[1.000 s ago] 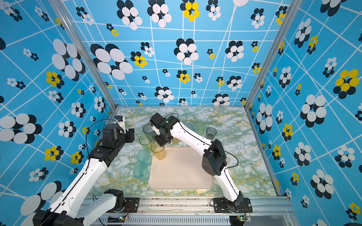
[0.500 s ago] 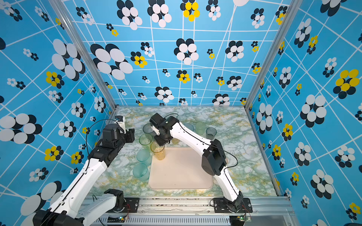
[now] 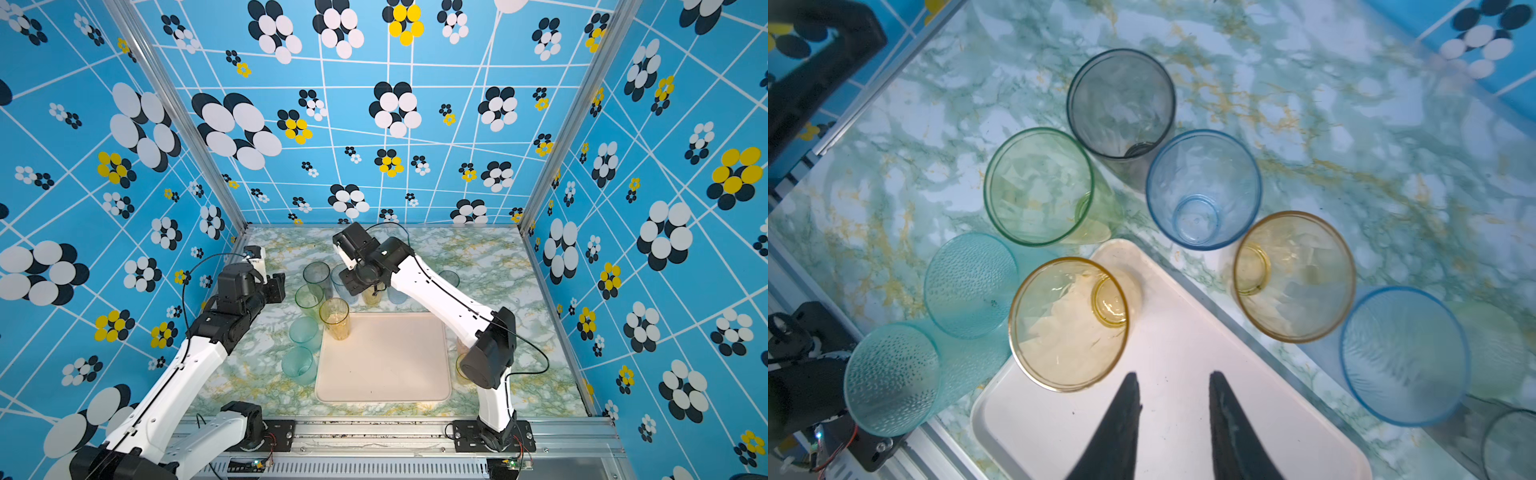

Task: Place the glasses into the tray
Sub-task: Place the glass on the tray, then pick up the glass from the top-center of the table.

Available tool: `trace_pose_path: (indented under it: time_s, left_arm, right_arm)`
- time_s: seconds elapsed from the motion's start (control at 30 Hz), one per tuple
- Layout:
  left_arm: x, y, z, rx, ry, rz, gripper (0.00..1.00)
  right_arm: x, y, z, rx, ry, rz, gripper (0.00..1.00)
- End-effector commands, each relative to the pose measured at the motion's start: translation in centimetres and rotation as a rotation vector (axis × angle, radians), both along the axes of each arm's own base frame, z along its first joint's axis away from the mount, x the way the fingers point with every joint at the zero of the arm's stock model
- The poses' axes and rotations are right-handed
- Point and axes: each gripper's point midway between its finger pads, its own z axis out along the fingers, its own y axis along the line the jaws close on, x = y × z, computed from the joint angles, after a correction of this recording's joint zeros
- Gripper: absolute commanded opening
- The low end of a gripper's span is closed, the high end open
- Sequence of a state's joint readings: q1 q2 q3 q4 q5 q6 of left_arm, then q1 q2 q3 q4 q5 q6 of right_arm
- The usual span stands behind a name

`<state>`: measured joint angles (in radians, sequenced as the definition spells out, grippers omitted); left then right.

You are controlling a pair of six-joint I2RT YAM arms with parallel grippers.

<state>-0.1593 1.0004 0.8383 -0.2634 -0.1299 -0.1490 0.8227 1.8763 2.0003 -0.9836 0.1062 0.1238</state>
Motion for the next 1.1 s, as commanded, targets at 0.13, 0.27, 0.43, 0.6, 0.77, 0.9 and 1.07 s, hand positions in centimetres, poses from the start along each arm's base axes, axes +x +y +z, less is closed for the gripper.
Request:
trace_pose_path:
  time_s: [0.13,0.27,0.43,0.6,0.77,0.9,1.07]
  left_arm:
    - [-0.2,-0.1,-1.3,0.041,0.043,0.004,0.55]
    - [-0.1,-0.1,-1.3,0.047,0.043,0.005,0.55]
    - [-0.1,-0.2,-1.3,0.05,0.045,0.003,0.55]
    - [-0.1,-0.1,-1.2,0.053,0.045,0.005,0.55]
    - [-0.1,-0.1,-1.2,0.054,0.044,0.007,0.55]
    - [-0.1,-0.1,-1.3,0.056,0.047,0.007,0.55]
    - [-0.1,-0.1,-1.3,0.056,0.047,0.006,0.55]
  right_arm:
    - [4.3,-9.5,-3.3,-0.091,0.045,-0.289,0.31]
    - [5.3,-11.9,-4.4,-0.042,0.083,-0.36,0.3]
    - [6.3,-13.0,-5.3,-0.002,0.112,-0.392,0.29]
    - [7.1,-13.5,-6.2,-0.003,0.13,-0.41,0.27]
    - [7.7,-13.7,-6.9,-0.001,0.148,-0.414,0.26]
    - [8.1,-13.8,-7.0,-0.002,0.151,-0.417,0.26]
    - [8.4,-13.7,-7.6,-0.008,0.169,-0.413,0.26]
